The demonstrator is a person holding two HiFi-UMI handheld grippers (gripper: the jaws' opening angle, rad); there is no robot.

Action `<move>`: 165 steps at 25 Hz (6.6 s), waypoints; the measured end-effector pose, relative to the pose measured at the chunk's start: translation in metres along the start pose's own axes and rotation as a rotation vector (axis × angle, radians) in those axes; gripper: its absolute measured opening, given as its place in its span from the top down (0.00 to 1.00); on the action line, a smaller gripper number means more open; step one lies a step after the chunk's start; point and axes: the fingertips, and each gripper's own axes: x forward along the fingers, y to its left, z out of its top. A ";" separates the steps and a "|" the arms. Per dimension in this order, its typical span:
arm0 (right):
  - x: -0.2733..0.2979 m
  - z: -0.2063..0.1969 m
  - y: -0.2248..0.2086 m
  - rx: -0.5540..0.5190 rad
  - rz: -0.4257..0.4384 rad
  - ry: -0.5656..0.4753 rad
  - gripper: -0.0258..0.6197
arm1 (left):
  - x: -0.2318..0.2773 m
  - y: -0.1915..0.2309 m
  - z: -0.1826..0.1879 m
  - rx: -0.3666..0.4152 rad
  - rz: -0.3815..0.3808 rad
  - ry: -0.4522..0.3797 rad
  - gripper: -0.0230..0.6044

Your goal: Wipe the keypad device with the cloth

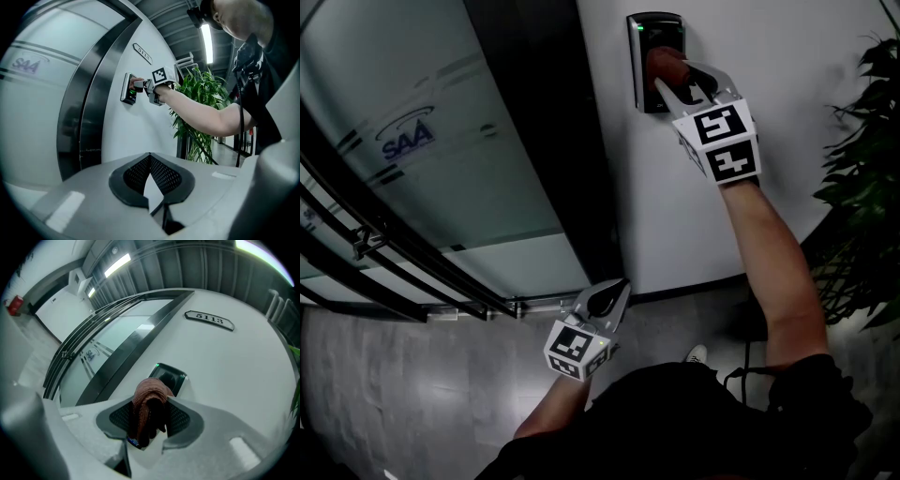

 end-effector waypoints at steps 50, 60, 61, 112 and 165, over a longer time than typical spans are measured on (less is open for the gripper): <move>-0.020 -0.102 0.064 0.056 0.104 0.178 0.73 | -0.008 -0.003 -0.007 -0.012 0.003 0.010 0.94; -0.025 -0.105 0.065 0.091 0.125 0.197 0.73 | -0.006 -0.004 -0.007 -0.012 -0.004 0.013 0.94; -0.027 -0.102 0.064 0.095 0.124 0.187 0.73 | -0.006 -0.004 -0.008 -0.012 -0.004 0.013 0.94; 0.003 -0.003 0.004 -0.065 -0.032 0.008 0.73 | -0.008 0.011 -0.006 -0.020 0.019 0.008 0.94; -0.020 -0.108 0.066 0.037 0.079 0.218 0.73 | -0.017 -0.006 -0.004 -0.006 -0.011 0.005 0.94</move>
